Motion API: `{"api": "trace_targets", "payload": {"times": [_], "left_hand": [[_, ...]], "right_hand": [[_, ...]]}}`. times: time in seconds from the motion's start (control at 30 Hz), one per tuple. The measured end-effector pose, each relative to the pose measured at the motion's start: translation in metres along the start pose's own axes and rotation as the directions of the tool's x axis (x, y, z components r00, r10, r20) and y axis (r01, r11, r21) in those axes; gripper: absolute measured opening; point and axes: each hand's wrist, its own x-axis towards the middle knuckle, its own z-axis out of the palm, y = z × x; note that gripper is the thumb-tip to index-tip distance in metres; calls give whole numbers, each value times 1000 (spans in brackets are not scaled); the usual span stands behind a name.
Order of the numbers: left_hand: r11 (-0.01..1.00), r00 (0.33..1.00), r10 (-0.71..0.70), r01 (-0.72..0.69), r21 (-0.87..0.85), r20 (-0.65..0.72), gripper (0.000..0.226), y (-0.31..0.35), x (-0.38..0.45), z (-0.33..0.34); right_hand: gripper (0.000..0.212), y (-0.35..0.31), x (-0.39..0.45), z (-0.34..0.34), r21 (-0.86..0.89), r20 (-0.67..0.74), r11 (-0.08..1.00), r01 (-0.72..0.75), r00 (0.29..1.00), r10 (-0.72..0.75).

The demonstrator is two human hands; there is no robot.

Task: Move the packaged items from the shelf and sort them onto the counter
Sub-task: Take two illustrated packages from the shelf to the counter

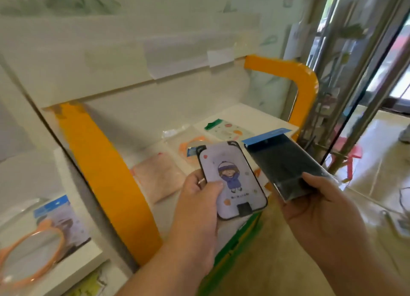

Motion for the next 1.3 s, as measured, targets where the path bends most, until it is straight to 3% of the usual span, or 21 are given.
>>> {"api": "trace_targets", "payload": {"times": [0.13,0.5,0.67,0.8,0.9,1.03,1.13,1.3], "left_hand": [[999,999,4,-7,-43,-53,24,1,43,32],[995,972,11,-34,-97,-233,27,-16,140,77],[992,953,103,-121,-46,-286,28,-14,191,107],[994,937,80,-101,-43,-341,28,-15,246,141],[998,935,69,-70,9,-347,30,-16,292,164],[997,925,55,-29,75,-377,36,-10,348,190],[996,926,30,2,85,-376,37,-5,381,210],[996,902,43,-4,92,-430,48,-6,421,236]], "right_hand": [[24,-12,58,2,-41,-30,999,-12,1000,11],[29,-32,205,-4,-12,58,993,-118,991,119],[32,-55,271,-11,-30,138,976,-215,966,217],[33,-80,325,-20,-55,173,950,-307,934,312],[46,-96,363,-29,-52,180,934,-353,917,356],[39,-114,399,-44,-110,188,917,-384,898,398],[50,-126,419,-55,-156,178,904,-398,889,422],[35,-133,439,-68,-477,59,828,-296,929,366]]}}
